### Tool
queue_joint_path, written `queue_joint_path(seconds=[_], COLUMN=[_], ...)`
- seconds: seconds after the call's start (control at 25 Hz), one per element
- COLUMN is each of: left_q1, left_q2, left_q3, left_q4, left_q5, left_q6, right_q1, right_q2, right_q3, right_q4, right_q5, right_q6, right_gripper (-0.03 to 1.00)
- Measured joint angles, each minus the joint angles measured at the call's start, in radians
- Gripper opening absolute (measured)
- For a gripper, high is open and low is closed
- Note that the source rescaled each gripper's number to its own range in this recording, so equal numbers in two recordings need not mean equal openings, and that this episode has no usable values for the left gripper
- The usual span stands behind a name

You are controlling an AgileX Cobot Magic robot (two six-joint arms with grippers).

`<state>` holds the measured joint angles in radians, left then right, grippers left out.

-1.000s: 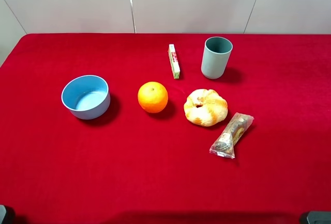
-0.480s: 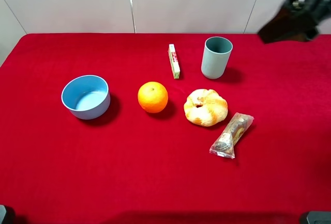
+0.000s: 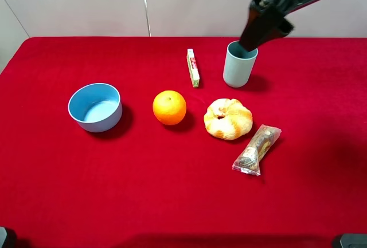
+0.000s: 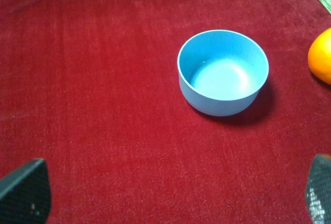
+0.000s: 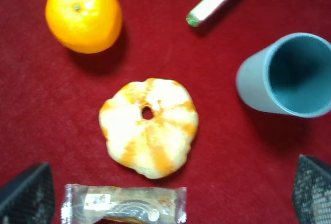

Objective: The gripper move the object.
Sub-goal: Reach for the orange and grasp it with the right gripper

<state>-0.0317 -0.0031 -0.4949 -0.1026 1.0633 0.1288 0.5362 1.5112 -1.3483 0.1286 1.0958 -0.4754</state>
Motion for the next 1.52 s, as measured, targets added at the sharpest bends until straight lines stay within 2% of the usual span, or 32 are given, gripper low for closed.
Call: queue_joint_path(seconds=[0.56, 0.96, 1.52], left_q1=[0.0, 0.0, 0.0], left_q2=[0.0, 0.0, 0.0], left_q3=[0.0, 0.0, 0.0], left_q4=[0.0, 0.0, 0.001], left_q5=[0.0, 0.0, 0.0], left_q6=[0.0, 0.0, 0.0], right_q1=[0.157, 0.229, 0.254], right_q2=[0.265, 0.448, 0.625], right_q3=[-0.154, -0.243, -0.261], right_q4=[-0.017, -0.034, -0.049], right_q5=[0.065, 0.06, -0.069], right_q6=[0.029, 0.057, 0.063], right_gripper=[1.0, 1.0, 1.0])
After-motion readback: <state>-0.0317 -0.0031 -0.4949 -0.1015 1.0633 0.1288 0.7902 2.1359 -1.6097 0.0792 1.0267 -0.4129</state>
